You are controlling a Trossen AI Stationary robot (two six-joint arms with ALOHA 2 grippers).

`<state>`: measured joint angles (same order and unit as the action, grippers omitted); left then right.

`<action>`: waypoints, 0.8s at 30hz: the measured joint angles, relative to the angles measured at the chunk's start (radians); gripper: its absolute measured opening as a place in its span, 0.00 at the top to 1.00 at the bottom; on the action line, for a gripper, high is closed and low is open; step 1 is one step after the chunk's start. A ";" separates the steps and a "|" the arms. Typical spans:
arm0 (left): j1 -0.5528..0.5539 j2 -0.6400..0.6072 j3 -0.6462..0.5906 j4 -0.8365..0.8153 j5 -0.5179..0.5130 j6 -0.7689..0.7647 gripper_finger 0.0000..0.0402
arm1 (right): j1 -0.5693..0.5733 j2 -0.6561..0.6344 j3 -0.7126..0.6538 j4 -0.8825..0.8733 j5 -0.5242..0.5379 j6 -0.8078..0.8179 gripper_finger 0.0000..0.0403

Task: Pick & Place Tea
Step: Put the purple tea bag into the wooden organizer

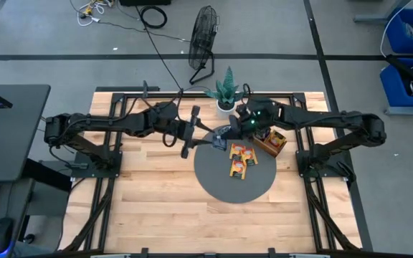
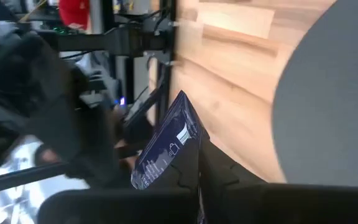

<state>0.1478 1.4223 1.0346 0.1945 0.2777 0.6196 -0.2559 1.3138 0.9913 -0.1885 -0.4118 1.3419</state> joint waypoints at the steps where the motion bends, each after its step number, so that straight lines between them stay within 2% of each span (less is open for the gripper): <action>1: 0.000 0.000 0.000 -0.005 -0.002 0.023 0.56 | -0.006 0.000 0.000 0.011 -0.015 0.005 1.00; 6: -0.008 0.000 0.000 -0.014 -0.038 0.060 0.56 | -0.043 0.000 0.000 0.017 -0.075 0.006 1.00; 12: -0.024 0.000 0.000 -0.036 -0.039 0.181 0.56 | -0.070 0.000 0.000 0.073 -0.130 0.012 1.00; 20: -0.022 0.000 0.000 -0.033 -0.130 0.189 0.56 | -0.075 0.000 0.000 0.090 -0.158 0.012 1.00; 24: -0.022 0.000 0.000 -0.024 -0.139 0.189 0.56 | -0.075 0.000 0.000 0.090 -0.157 0.012 1.00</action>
<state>0.1260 1.4227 1.0344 0.1705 0.1387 0.8089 -0.3305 1.3136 0.9909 -0.0990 -0.5686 1.3537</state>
